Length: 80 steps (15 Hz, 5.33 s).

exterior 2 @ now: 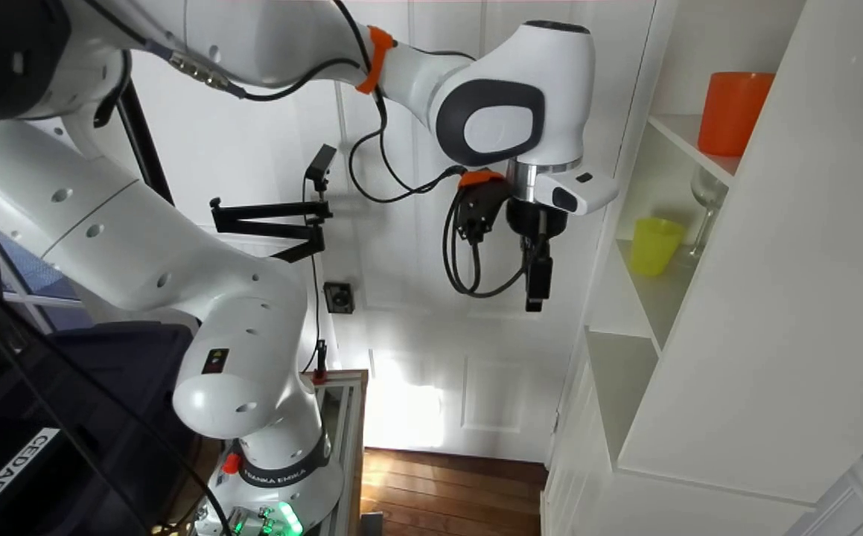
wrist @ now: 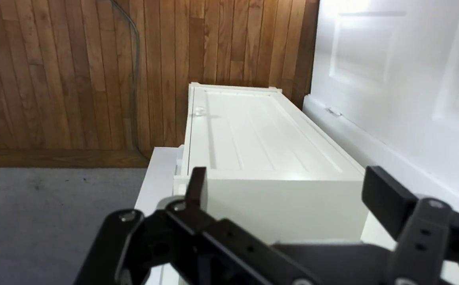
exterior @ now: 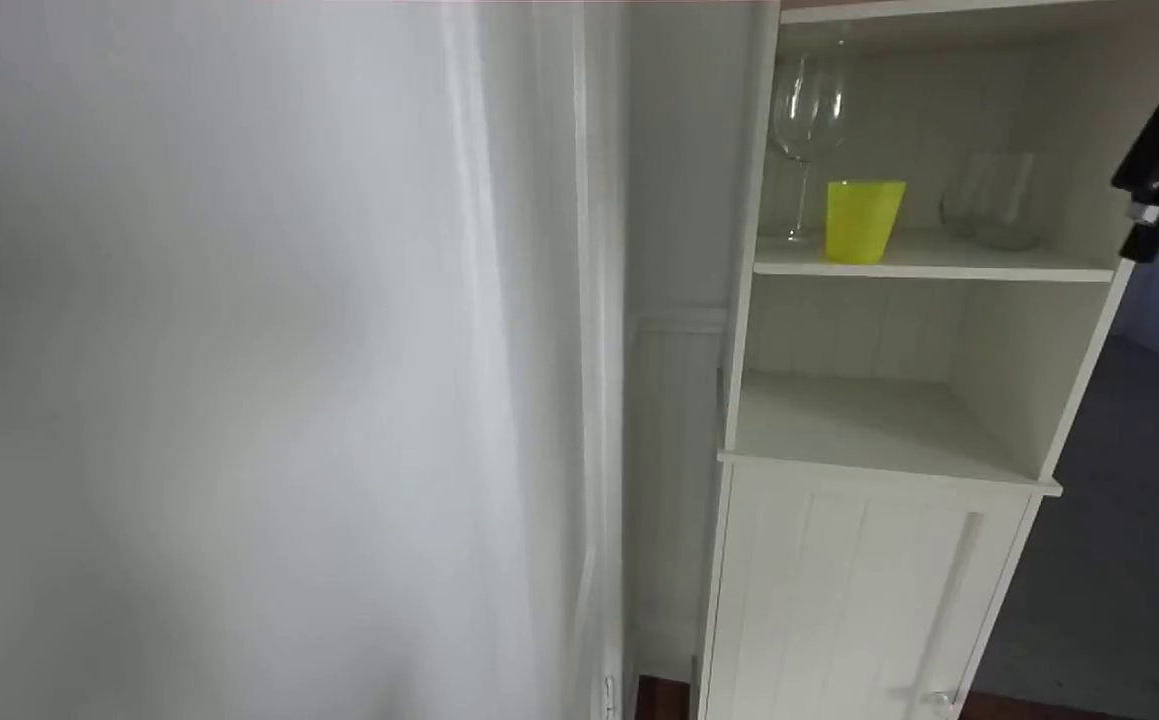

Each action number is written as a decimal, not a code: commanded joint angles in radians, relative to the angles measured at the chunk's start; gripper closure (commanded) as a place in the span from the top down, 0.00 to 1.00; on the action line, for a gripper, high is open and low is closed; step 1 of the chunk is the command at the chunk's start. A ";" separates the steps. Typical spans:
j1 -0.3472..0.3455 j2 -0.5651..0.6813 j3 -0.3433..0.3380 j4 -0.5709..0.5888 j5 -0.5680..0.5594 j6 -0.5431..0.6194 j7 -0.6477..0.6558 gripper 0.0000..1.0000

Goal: Move the cup from the top shelf to the top of the rack

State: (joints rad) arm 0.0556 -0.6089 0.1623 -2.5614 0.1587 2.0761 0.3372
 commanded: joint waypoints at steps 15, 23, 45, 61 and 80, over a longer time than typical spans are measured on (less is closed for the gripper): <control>0.032 0.273 -0.001 0.072 0.277 0.521 0.203 1.00; 0.196 0.437 -0.060 0.160 0.668 0.889 -0.010 1.00; 0.231 0.536 -0.104 0.255 1.023 0.875 -0.328 0.57; 0.192 0.295 -0.197 0.128 0.913 0.597 -0.461 0.01; -0.024 -0.054 -0.089 0.186 0.143 -0.095 -0.100 0.01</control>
State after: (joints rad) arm 0.0616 -0.5852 0.0522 -2.4116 0.3776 2.0737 0.1826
